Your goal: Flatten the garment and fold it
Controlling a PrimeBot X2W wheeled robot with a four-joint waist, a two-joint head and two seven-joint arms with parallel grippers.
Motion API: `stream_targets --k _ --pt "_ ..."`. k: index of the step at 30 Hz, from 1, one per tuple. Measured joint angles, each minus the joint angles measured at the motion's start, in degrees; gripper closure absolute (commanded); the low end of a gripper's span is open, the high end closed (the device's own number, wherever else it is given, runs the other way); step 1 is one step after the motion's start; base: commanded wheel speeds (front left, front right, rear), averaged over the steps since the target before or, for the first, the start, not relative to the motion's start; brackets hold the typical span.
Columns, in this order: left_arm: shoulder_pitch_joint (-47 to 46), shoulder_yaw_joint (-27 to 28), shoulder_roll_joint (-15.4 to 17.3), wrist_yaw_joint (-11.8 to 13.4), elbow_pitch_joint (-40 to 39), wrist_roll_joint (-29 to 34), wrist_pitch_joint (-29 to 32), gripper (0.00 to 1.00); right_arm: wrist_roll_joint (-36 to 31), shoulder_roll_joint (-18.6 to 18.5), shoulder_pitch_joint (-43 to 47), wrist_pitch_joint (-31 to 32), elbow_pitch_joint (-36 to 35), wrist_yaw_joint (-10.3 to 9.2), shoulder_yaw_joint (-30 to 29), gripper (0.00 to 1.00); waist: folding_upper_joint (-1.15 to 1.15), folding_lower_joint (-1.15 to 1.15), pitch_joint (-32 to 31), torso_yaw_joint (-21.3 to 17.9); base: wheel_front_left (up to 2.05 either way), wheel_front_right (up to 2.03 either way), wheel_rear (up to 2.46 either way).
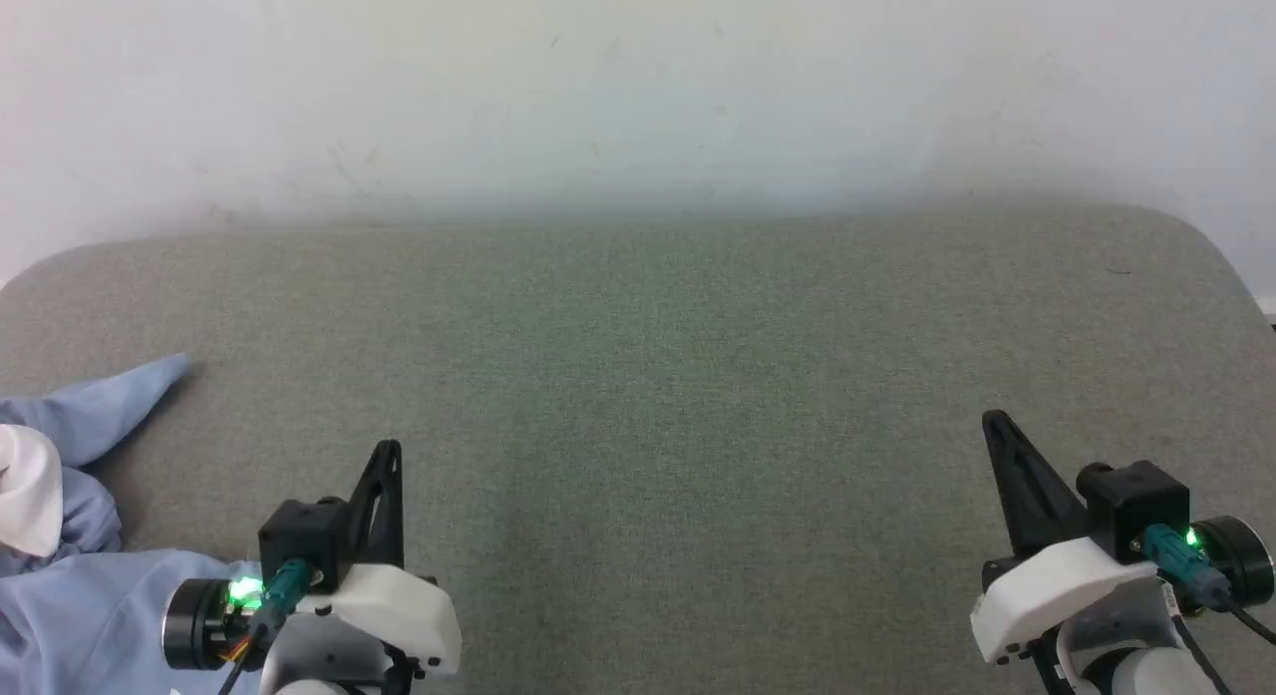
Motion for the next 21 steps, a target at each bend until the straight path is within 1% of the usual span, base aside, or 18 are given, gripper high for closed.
stream_targets --k 21 --pt "0.0 0.0 0.0 0.0 0.0 0.0 0.0 1.0 0.0 0.0 0.0 0.0 0.0 0.0 0.01 1.0 0.0 0.0 0.0 0.0 0.0 0.0 0.0"
